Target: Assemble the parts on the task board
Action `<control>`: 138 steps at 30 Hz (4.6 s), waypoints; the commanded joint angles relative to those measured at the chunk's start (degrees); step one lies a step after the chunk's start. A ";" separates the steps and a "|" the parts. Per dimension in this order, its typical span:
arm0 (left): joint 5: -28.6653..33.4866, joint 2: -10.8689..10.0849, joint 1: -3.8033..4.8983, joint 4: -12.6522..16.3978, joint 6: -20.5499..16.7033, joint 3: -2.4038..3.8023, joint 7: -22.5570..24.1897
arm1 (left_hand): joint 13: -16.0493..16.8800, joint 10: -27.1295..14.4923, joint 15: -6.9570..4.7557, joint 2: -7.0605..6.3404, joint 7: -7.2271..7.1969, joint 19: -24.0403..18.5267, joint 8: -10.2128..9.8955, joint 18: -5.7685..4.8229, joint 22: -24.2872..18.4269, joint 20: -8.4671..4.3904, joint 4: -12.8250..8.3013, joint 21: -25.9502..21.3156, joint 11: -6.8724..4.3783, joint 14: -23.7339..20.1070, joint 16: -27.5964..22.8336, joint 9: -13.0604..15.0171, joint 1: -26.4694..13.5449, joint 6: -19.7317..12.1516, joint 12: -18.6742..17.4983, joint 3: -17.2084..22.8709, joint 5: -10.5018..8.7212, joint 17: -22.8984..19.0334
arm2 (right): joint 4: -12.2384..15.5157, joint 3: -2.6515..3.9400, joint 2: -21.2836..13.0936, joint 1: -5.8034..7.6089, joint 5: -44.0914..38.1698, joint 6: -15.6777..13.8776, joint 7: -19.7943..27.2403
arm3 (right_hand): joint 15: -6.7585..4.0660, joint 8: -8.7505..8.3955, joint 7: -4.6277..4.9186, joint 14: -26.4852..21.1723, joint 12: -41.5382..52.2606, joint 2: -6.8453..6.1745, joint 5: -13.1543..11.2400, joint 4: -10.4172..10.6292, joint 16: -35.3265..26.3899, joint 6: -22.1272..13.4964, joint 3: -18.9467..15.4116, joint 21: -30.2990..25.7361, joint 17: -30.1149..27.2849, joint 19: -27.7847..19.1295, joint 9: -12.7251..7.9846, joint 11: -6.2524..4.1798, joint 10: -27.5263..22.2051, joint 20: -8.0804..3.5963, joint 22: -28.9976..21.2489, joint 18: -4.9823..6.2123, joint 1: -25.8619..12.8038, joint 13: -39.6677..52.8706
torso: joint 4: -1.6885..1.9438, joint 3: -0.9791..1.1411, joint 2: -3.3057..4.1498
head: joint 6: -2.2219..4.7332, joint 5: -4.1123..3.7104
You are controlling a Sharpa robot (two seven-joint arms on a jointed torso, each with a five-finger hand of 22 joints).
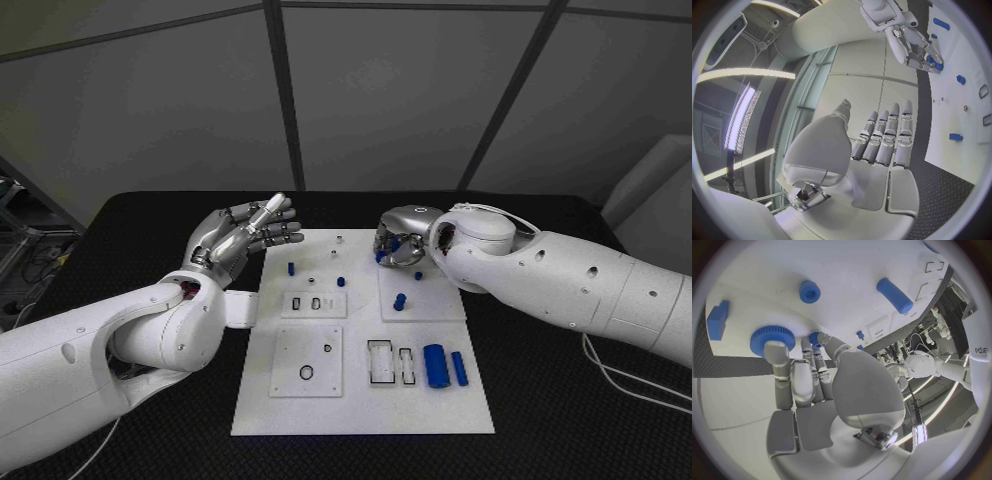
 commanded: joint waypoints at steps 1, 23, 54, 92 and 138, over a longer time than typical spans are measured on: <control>-0.37 -0.05 0.08 0.12 0.80 0.07 0.05 | -0.09 0.22 0.16 0.07 3.05 0.07 -0.29 -0.72 -0.08 -0.01 -0.31 0.16 0.14 -0.25 -0.29 -0.07 0.65 0.05 -0.32 -0.03 -0.23 -0.07 | 0.29 -0.15 -0.09 -0.15 -0.41 -1.65 0.40 | -0.49 0.40 -0.08 2.35 0.30 0.04 -0.45 -0.09 0.35 0.90 0.83 0.46 0.18 0.41 0.22 -0.11 0.80 -0.06 0.43 -0.85 1.05 0.01 | -0.03 0.01 0.12 | -0.07 -0.04; -0.37 -0.40 0.11 -0.41 0.85 0.08 0.10 | -0.09 0.18 0.16 0.11 3.05 0.03 -0.36 -0.72 -0.10 0.00 -0.39 0.14 0.15 -0.22 -0.31 -0.08 0.71 0.04 -0.39 -0.04 -0.23 -0.07 | 0.25 -0.10 2.56 0.16 -0.19 -15.98 -0.21 | -0.72 0.75 -0.13 2.36 0.12 -0.55 -0.31 -0.71 1.26 2.22 2.94 2.10 1.20 0.76 0.45 -0.32 2.04 -0.28 2.45 -1.11 1.88 0.06 | 0.22 -0.13 0.49 | 0.75 -0.09; -0.37 0.05 0.18 -0.60 0.88 0.11 0.02 | -0.09 0.14 0.17 0.10 3.03 -0.02 -0.42 -0.73 -0.13 0.00 -0.46 0.11 0.16 -0.19 -0.34 -0.08 0.73 0.02 -0.46 -0.08 -0.24 -0.07 | -7.74 -0.10 10.21 0.31 -0.38 -15.39 -0.50 | -0.61 0.43 0.03 2.35 -0.35 -1.20 0.28 -0.29 1.72 2.09 3.61 2.68 1.63 0.63 0.41 -0.14 1.76 -0.14 2.99 -1.17 1.15 -0.08 | 0.18 -0.10 0.81 | 0.58 1.25; -0.37 0.16 0.31 -0.52 0.91 0.14 -0.12 | -0.10 0.10 0.18 0.11 3.02 -0.11 -0.50 -0.73 -0.17 0.01 -0.55 0.07 0.17 -0.18 -0.38 -0.09 0.79 -0.04 -0.54 -0.10 -0.25 -0.08 | -11.55 -0.13 13.27 0.44 -0.45 -11.38 -0.48 | 1.21 -1.10 1.46 1.79 -0.71 -3.93 -1.61 1.22 1.80 -3.14 4.55 1.29 0.59 -2.31 -0.21 1.98 -7.77 1.46 0.07 -0.57 -0.55 -0.57 | 0.13 -0.13 0.92 | -0.35 1.54; -0.51 -0.79 0.30 -1.15 1.48 0.14 -0.39 | -0.10 0.03 0.22 0.13 2.93 -0.31 -0.65 -0.77 -0.25 0.04 -0.71 -0.04 0.19 -0.21 -0.49 -0.10 0.85 -0.10 -0.69 -0.18 -0.26 -0.11 | 2.81 -0.08 -6.99 0.46 15.68 -8.05 -5.52 | -1.01 4.86 0.48 4.51 63.64 -5.60 4.21 14.81 11.37 -11.45 -17.49 9.50 18.60 6.76 0.74 -0.84 5.53 0.14 14.68 -3.12 1.76 57.16 | -1.06 0.76 0.39 | 0.54 0.00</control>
